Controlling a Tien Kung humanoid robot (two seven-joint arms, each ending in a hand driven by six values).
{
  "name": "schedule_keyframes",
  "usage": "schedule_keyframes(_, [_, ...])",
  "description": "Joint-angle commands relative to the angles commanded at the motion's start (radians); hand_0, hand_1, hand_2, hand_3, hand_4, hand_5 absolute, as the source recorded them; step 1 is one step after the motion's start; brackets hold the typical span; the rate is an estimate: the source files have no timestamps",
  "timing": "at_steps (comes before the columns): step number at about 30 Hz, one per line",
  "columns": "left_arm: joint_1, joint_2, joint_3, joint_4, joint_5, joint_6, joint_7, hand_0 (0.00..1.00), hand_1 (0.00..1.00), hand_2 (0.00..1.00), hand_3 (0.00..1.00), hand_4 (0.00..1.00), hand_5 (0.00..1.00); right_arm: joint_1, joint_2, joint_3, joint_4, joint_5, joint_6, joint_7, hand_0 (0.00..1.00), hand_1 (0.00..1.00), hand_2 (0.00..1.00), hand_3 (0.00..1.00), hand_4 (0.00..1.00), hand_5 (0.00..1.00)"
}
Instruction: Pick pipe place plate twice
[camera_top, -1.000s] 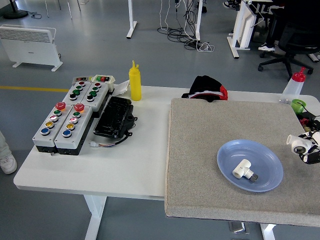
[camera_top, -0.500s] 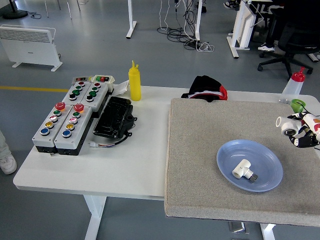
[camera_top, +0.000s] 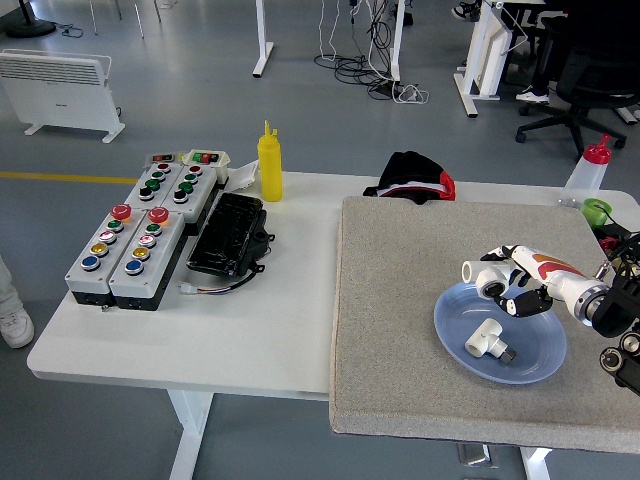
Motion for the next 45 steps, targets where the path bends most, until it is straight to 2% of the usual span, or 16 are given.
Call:
schedule_keyframes(8, [0.001,0.000,0.001,0.000,-0.005,0.000,-0.004,0.618,0.683,0.708,0.582,0.465,0.998,0.003,0.001,-0.017,-0.052,-0.014,0.014,-0.020,0.779,0.711,0.669,0.646,0.514,0.192])
schedule_keyframes(11, [0.001,0.000,-0.001,0.000,0.000,0.000,-0.001,0.618,0.683,0.708,0.582,0.465,0.998,0.004,0.001,-0.014,-0.069,-0.023,0.042,-0.017,0.779,0.711,0.669,0.646,0.514,0.192])
schedule_keyframes(12, [0.001,0.000,-0.001,0.000,0.000,0.000,-0.001,0.619,0.684,0.707,0.582,0.465,0.998,0.005,0.001,-0.014,-0.070,-0.024,0.045,-0.016,0.870,0.794,0.799,0.739,0.675,0.347])
schedule_keyframes(17, [0.001,0.000,-0.003,-0.001,0.004,0.000,0.001,0.619,0.684,0.707,0.582,0.465,0.998,0.004,-0.006,-0.005,-0.064,-0.027,0.091,-0.006,0.870,0.794,0.799,0.739,0.675,0.347])
schedule_keyframes(18, [0.001,0.000,-0.003,-0.001,0.004,0.000,0.001,0.619,0.684,0.707,0.582,0.465,0.998,0.004,-0.006,-0.004,-0.064,-0.029,0.093,-0.006,0.929,0.856,0.923,0.826,0.766,0.416])
schedule_keyframes(23, [0.002,0.000,-0.003,-0.001,0.005,0.000,0.002,0.619,0.684,0.707,0.582,0.465,0.998,0.002,-0.007,0.009,-0.075,-0.043,0.101,-0.001,0.929,0.856,0.923,0.826,0.766,0.416])
schedule_keyframes(24, [0.002,0.000,-0.003,-0.001,0.005,0.000,0.002,0.619,0.684,0.707,0.582,0.465,0.998,0.002,-0.007,0.011,-0.077,-0.043,0.100,0.002,0.964,0.895,0.976,0.909,0.809,0.442])
schedule_keyframes(29, [0.003,0.000,-0.004,-0.001,0.006,0.000,0.002,0.619,0.684,0.707,0.582,0.465,0.998,0.000,-0.011,0.024,-0.072,-0.045,0.099,0.009,0.964,0.895,0.976,0.909,0.809,0.442])
schedule_keyframes(30, [0.003,0.000,-0.004,-0.001,0.007,0.000,0.003,0.618,0.684,0.706,0.582,0.465,0.998,0.000,-0.011,0.025,-0.071,-0.045,0.099,0.009,0.975,0.908,0.998,0.971,0.844,0.460])
schedule_keyframes(36, [0.003,0.000,-0.005,-0.001,0.007,0.000,0.003,0.618,0.684,0.706,0.582,0.465,0.998,-0.006,-0.022,0.055,-0.055,-0.050,0.093,0.008,0.978,0.912,0.998,0.972,0.849,0.465])
schedule_keyframes(45, [0.003,0.000,-0.005,0.000,0.009,-0.002,0.003,0.618,0.685,0.706,0.582,0.465,0.998,-0.037,-0.064,0.192,0.007,-0.065,0.069,0.018,0.981,0.908,0.998,0.963,0.846,0.466])
